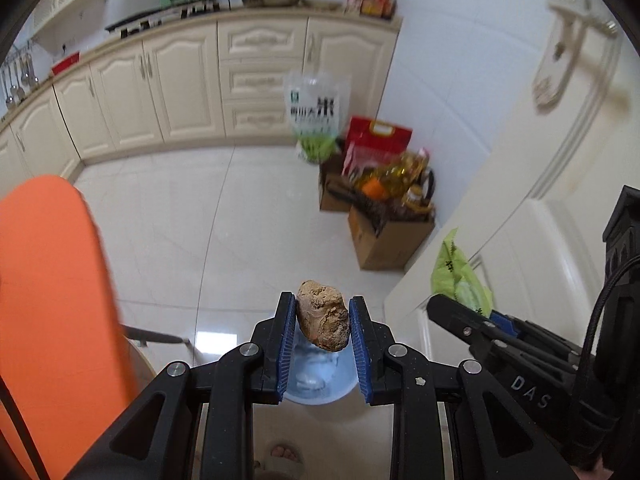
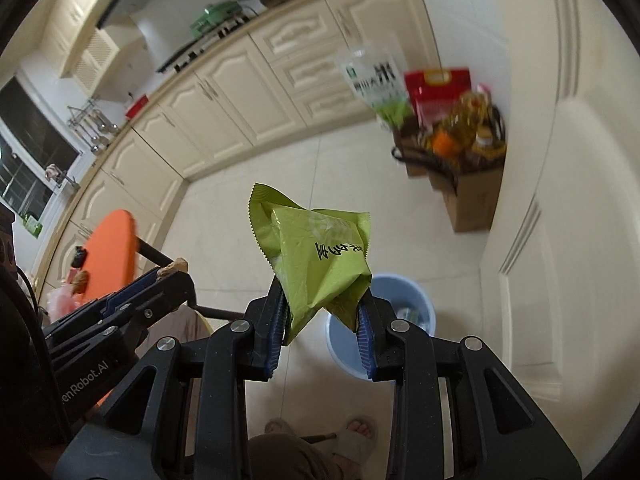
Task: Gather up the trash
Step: 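Carry both items to the blue bin and open both grippers over it, then move both tools back over the orange table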
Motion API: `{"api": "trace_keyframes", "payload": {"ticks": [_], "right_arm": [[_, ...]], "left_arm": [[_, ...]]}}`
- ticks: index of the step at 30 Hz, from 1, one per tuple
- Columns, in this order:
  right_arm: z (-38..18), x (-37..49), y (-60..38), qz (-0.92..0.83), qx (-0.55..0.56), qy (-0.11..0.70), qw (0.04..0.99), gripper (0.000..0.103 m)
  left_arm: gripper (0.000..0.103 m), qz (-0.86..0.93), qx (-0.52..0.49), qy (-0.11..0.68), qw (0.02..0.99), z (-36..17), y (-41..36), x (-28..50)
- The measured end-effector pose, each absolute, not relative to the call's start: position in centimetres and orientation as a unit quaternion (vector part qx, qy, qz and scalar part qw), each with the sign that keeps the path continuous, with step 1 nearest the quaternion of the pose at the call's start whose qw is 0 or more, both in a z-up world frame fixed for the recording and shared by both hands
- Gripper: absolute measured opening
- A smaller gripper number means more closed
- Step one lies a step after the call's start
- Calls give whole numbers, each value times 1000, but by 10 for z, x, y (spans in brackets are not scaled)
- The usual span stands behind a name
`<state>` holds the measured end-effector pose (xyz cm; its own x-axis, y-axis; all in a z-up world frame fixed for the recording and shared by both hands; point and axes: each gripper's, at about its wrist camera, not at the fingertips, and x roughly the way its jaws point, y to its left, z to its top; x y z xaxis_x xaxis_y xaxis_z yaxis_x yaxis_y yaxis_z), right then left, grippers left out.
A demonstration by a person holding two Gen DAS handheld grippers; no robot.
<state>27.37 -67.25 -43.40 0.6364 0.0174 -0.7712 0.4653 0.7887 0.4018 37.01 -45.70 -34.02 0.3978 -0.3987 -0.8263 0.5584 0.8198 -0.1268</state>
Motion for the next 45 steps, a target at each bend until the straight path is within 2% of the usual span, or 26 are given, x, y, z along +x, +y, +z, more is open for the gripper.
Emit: {"api": "trace_keyframes", "payload": {"ticks": [7, 11, 13, 14, 15, 16, 17, 18, 20, 22, 24, 26, 35, 45], "right_arm": [[-490, 297, -691, -125, 326, 441, 827, 29], [-518, 309, -700, -125, 339, 457, 813, 29], [-531, 314, -705, -127, 343, 465, 806, 32], [-537, 317, -708, -128, 345, 470, 802, 34], [-543, 318, -710, -129, 347, 473, 799, 38], [-547, 320, -712, -131, 350, 475, 797, 41], [-550, 319, -715, -133, 357, 474, 794, 50], [-555, 318, -717, -136, 361, 474, 791, 64], [-559, 315, -721, -142, 365, 474, 789, 75], [-561, 309, -725, -145, 377, 469, 785, 77], [-560, 303, -729, -157, 386, 463, 783, 96], [-554, 295, -731, -165, 391, 453, 784, 103], [-502, 269, -721, -191, 374, 432, 798, 103], [-384, 242, -659, -199, 302, 368, 857, 103]], "left_arm": [[23, -271, 97, 508, 812, -359, -516, 431], [24, -264, 107, 525, 802, -359, -571, 501], [34, -255, 118, 535, 797, -370, -586, 520], [52, -249, 124, 537, 796, -374, -600, 534], [64, -243, 127, 537, 797, -376, -606, 539], [67, -234, 131, 537, 800, -378, -614, 548], [74, -232, 128, 537, 801, -379, -616, 549], [80, -234, 125, 539, 799, -379, -617, 548], [85, -227, 131, 539, 801, -381, -618, 549], [86, -225, 133, 534, 804, -380, -616, 542], [88, -226, 135, 531, 805, -376, -612, 529], [89, -228, 138, 524, 809, -374, -614, 522], [90, -251, 138, 476, 831, -327, -589, 461], [94, -262, 100, 400, 873, -253, -490, 390]]}}
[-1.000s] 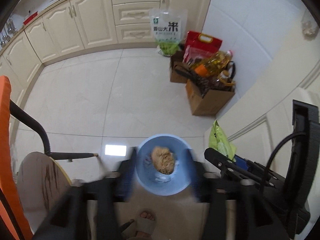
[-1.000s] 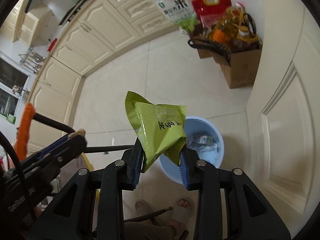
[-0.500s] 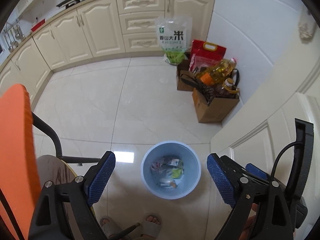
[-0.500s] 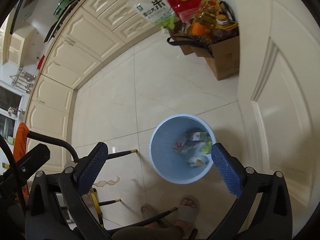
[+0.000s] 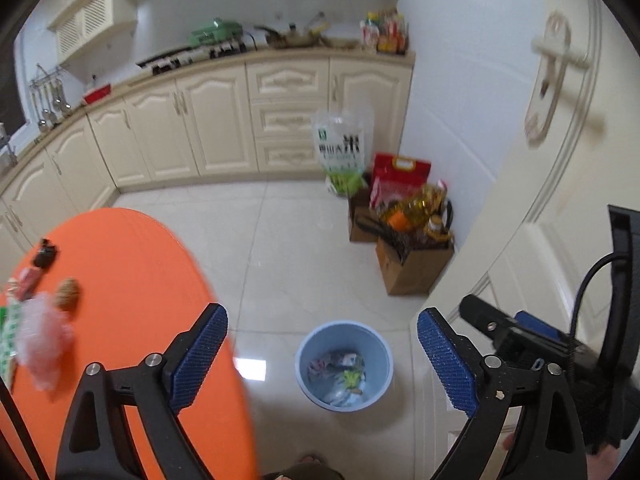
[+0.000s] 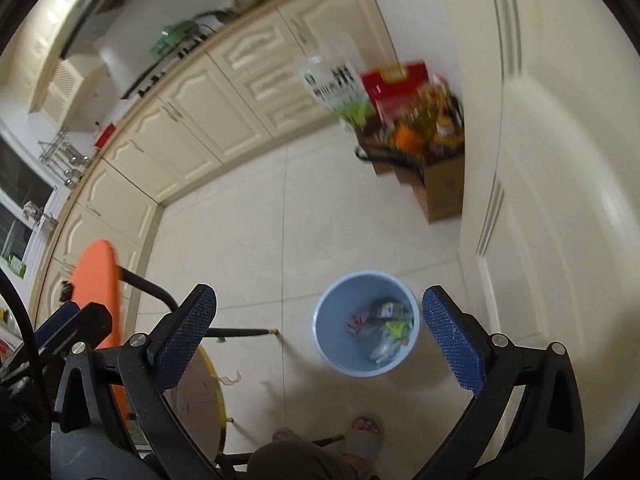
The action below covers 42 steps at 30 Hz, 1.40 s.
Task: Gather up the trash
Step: 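Move both tools back over the orange table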
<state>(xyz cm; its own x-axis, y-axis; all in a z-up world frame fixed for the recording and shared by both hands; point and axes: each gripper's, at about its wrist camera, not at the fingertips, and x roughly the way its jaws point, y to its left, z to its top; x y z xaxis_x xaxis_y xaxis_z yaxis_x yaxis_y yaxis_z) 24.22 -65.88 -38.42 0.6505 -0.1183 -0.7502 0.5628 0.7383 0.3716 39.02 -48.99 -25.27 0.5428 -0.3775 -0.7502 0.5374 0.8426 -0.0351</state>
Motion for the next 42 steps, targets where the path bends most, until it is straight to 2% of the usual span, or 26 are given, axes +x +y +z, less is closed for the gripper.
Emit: {"api": "trace_keyframes", "payload": {"ticks": [12, 25, 32, 42], "right_arm": [[-268, 237, -517, -167, 190, 305, 918, 103], [-205, 240, -361, -92, 104, 255, 957, 103], [-192, 240, -281, -43, 59, 236, 969, 103], [-192, 238, -225, -5, 28, 231, 973, 103]], "left_arm": [[101, -218, 38, 313, 924, -194, -309, 285], [101, -122, -17, 253, 959, -172, -153, 156], [101, -62, -32, 237, 969, -172, -109, 92], [102, -20, -48, 225, 973, -173, -106, 32]]}}
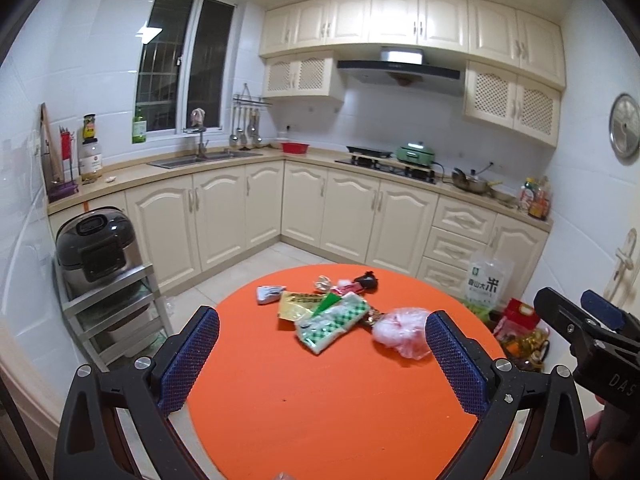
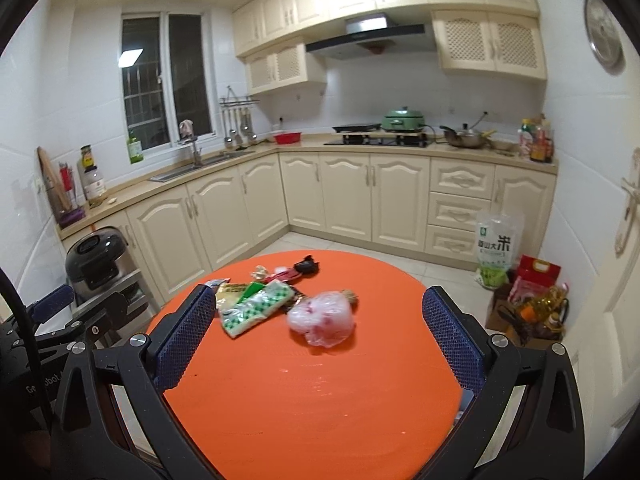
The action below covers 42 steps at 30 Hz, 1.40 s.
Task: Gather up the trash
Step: 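Move both tools back over the orange table, then grasp the clear plastic bag with the right gripper while the left grasps the green-checked package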
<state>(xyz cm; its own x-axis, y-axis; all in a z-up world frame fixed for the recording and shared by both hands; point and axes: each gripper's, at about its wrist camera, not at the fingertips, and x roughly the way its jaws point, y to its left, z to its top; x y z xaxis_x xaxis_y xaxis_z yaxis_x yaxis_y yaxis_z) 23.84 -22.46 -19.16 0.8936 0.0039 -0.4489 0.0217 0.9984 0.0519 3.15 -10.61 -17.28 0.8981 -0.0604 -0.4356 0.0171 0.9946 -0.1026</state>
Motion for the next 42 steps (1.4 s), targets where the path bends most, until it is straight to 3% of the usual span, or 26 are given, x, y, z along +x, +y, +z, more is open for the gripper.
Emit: {"api": "trace_keyframes", "payload": {"ticks": [7, 20, 42], "right_arm": [[-191, 239, -213, 9, 14, 235, 972, 103], [-227, 275, -241, -10, 31, 290, 957, 103], [-353, 433, -268, 7, 77, 436, 897, 103]], "left_arm": [[102, -6, -53, 221, 974, -163, -104, 22], [102, -3, -50, 257, 965, -157, -82, 95], [102, -31, 1, 386, 922, -229, -100, 359]]}}
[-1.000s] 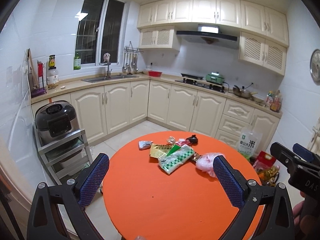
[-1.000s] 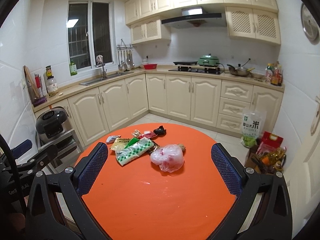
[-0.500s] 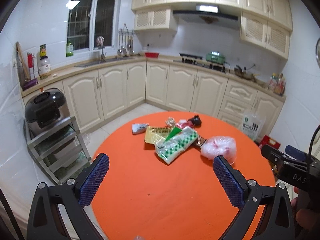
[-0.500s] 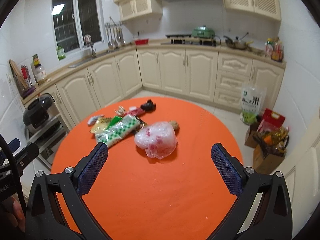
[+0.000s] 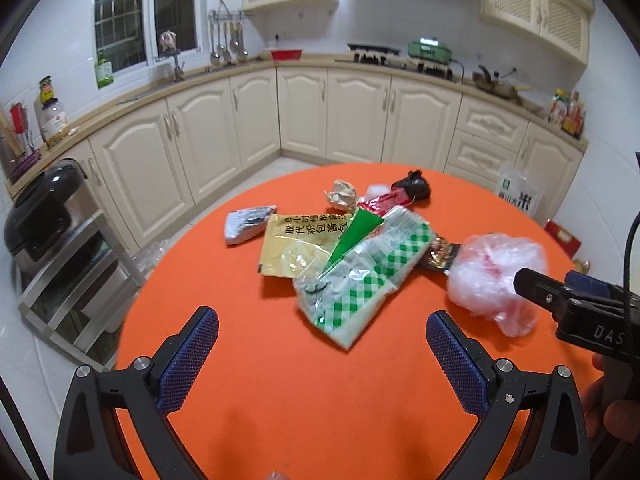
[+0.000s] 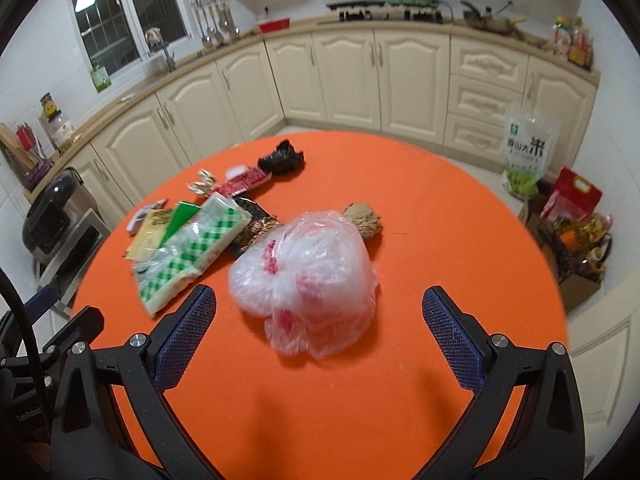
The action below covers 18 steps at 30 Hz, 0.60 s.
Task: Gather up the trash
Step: 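Grasp the clear plastic bag with the right gripper while the left grasps the green-checked package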
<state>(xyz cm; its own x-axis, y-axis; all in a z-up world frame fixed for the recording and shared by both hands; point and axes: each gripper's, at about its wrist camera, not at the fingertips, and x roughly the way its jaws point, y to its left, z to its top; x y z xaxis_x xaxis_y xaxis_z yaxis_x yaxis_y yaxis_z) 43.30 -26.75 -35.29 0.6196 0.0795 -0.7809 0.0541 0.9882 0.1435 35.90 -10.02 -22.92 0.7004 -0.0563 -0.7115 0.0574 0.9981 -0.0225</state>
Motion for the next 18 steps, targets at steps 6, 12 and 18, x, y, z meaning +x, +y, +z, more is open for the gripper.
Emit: {"api": "trace_keyframes", "payload": {"ticks": [6, 12, 18], "right_arm": [[-372, 457, -271, 14, 90, 454, 886, 103], [-390, 467, -271, 31, 104, 469, 877, 98], [-391, 467, -267, 48, 102, 467, 877, 85]], "left_arm": [[102, -35, 31, 406, 913, -246, -110, 430], [102, -36, 64, 421, 904, -263, -129, 487], [95, -48, 60, 442, 894, -281, -150, 526]]}}
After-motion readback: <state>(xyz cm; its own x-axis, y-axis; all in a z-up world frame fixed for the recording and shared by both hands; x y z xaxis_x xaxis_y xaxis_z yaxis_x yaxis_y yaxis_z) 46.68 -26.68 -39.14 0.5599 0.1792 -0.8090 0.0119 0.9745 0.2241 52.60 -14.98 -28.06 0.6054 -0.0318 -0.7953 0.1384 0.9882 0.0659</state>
